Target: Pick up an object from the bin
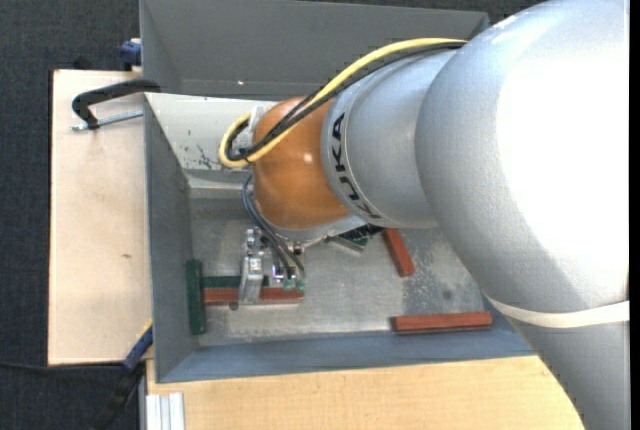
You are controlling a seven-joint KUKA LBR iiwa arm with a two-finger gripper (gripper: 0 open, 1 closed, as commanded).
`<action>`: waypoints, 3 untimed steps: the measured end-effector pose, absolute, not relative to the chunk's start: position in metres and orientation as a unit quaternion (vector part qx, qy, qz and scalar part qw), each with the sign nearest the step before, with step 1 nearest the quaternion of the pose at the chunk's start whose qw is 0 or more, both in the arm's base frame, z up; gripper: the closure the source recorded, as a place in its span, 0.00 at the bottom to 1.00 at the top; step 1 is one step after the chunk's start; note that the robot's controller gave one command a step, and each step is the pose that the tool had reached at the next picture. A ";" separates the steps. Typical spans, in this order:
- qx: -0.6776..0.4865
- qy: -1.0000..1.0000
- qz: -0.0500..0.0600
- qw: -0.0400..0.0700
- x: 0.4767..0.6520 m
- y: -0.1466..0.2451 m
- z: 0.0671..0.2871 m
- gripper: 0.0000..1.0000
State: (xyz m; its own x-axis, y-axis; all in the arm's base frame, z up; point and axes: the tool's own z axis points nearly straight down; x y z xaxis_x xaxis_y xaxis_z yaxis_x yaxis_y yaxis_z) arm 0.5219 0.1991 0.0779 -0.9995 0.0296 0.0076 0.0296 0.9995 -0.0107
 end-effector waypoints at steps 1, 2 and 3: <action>-0.022 -1.000 0.002 0.004 0.518 0.197 0.096 1.00; 0.055 -0.998 -0.001 0.000 0.514 0.206 0.101 0.00; 0.120 -0.993 0.000 0.000 0.507 0.210 0.076 0.00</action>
Offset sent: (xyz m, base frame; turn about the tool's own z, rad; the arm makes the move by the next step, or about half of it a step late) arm -0.0116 0.0103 -0.0026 -0.2156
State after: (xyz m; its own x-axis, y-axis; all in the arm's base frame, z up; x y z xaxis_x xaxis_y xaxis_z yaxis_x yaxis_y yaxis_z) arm 0.5069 0.2105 0.0757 -0.9714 -0.2375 -0.0003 -0.2375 0.9714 0.0008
